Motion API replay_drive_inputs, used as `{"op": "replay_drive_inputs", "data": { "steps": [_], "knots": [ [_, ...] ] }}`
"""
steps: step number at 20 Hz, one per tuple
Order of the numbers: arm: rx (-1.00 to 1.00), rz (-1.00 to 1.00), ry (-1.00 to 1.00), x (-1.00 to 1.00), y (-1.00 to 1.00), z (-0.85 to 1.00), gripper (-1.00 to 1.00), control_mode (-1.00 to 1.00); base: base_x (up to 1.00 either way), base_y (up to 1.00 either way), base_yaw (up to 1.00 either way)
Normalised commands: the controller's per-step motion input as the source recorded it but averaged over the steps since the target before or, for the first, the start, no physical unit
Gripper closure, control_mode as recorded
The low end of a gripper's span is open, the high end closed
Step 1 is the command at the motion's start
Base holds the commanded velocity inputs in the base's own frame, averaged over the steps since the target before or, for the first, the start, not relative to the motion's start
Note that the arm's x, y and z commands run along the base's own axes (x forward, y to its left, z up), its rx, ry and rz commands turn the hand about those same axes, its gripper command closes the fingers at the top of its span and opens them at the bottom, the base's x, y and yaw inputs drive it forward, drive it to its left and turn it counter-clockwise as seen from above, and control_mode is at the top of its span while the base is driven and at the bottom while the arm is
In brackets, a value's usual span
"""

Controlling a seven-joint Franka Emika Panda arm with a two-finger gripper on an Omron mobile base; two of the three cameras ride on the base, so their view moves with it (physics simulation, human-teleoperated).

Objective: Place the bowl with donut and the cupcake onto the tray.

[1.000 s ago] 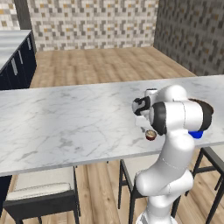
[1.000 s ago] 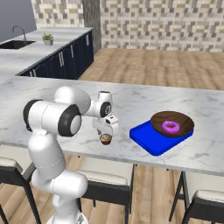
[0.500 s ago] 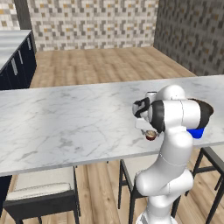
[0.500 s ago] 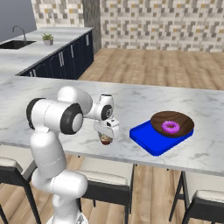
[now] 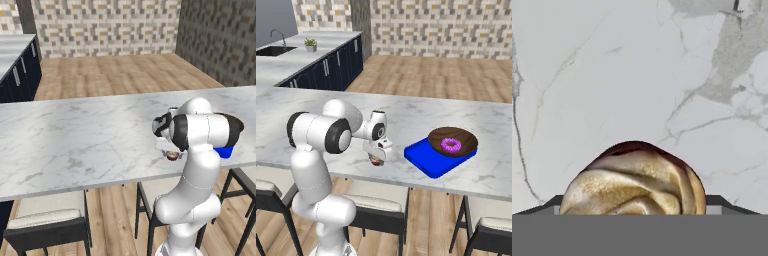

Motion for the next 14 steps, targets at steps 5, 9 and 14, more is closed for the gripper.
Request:
{"op": "replay_drive_inputs", "data": {
  "steps": [5,9,14],
  "knots": [
    [-0.04,-0.02,0.0,0.0,-0.13,0.2,1.0,-1.0,0.0,0.0,0.0],
    [-0.11,-0.16,0.0,0.03,-0.41,0.55,1.0,-1.0,0.0,0.0,0.0],
    [-0.09,-0.17,0.09,0.39,-0.59,0.35,1.0,-1.0,0.0,0.0,0.0]
  ]
}}
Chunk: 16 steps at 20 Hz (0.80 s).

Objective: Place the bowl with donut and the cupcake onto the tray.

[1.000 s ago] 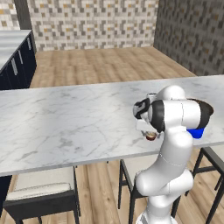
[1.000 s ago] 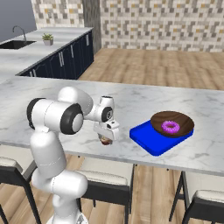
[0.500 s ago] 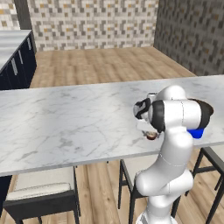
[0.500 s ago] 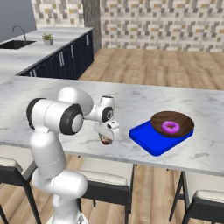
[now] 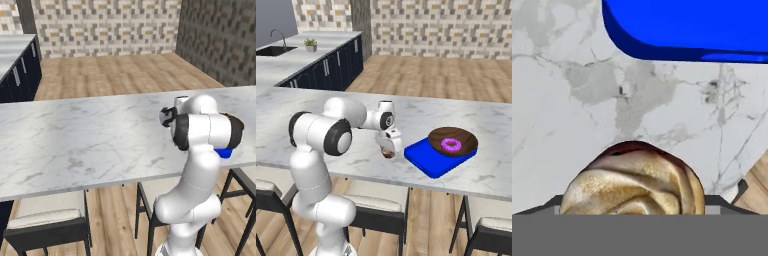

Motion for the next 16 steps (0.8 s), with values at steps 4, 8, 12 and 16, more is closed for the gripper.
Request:
{"op": "replay_drive_inputs", "data": {
  "steps": [4,8,12,16],
  "knots": [
    [-0.04,-0.13,0.08,0.47,-0.52,0.18,1.0,-1.0,0.0,0.0,0.0],
    [-0.02,-0.05,0.0,0.27,-0.52,0.14,1.0,-1.0,0.0,0.0,0.0],
    [0.0,0.0,0.0,0.47,-0.73,-0.14,1.0,-1.0,0.0,0.0,0.0],
    [0.0,0.02,-0.05,0.17,-0.46,-0.05,1.0,-1.0,0.0,0.0,0.0]
  ]
}}
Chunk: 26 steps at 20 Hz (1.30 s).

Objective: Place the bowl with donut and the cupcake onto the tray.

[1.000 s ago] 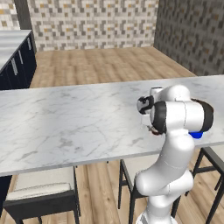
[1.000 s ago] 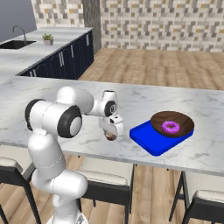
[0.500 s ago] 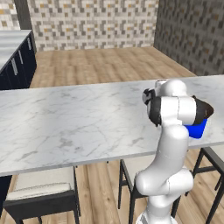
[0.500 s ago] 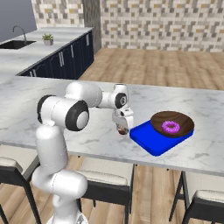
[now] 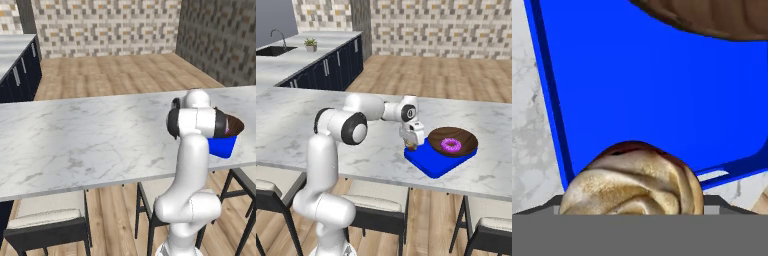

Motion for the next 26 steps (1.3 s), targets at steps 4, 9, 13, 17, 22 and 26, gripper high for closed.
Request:
{"op": "replay_drive_inputs", "data": {
  "steps": [4,9,13,17,22,26],
  "knots": [
    [0.0,0.07,-0.03,0.22,-0.3,-0.13,1.0,-1.0,0.0,0.0,0.0],
    [0.01,0.02,0.01,-0.01,-0.02,-0.5,1.0,-1.0,0.0,0.0,0.0],
    [0.0,0.0,-0.03,0.0,-0.06,-0.34,1.0,-1.0,0.0,0.0,0.0],
    [0.0,0.0,-0.08,0.0,-0.18,-0.1,-1.0,-1.0,0.0,0.0,0.0],
    [0.0,0.0,-0.02,0.0,-0.03,0.0,-1.0,-1.0,0.0,0.0,0.0],
    [0.0,-0.03,0.0,0.0,0.01,0.0,-1.0,-1.0,0.0,0.0,0.0]
  ]
}}
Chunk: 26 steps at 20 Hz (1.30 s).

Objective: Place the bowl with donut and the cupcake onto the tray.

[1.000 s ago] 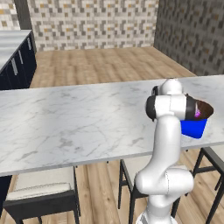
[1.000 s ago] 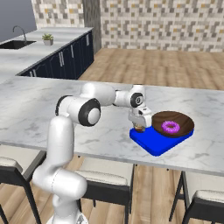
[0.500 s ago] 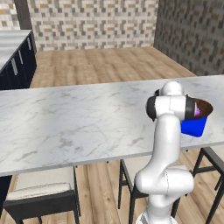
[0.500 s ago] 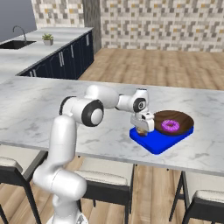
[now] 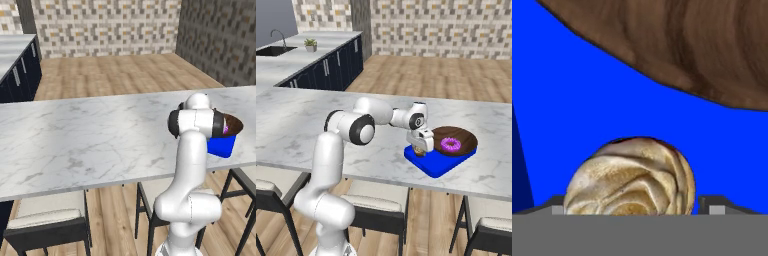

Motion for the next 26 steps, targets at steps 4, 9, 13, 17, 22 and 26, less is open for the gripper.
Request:
{"op": "replay_drive_inputs", "data": {
  "steps": [4,9,13,17,22,26],
  "knots": [
    [0.0,-0.01,-0.01,0.0,0.0,0.0,-1.0,-1.0,0.0,0.0,0.0],
    [0.01,0.0,-0.05,-0.02,-0.01,0.32,-1.0,-1.0,0.0,0.0,0.0],
    [0.01,-0.03,0.0,-0.06,0.0,0.6,-1.0,-1.0,0.0,0.0,0.0],
    [0.06,-0.01,0.0,-0.08,0.18,0.43,-1.0,-1.0,0.0,0.0,0.0],
    [0.03,-0.02,0.04,-0.34,0.87,-0.03,-1.0,-1.0,0.0,0.0,0.0],
    [-0.02,0.0,0.07,-0.07,0.81,-0.09,-1.0,-1.0,0.0,0.0,0.0]
  ]
}}
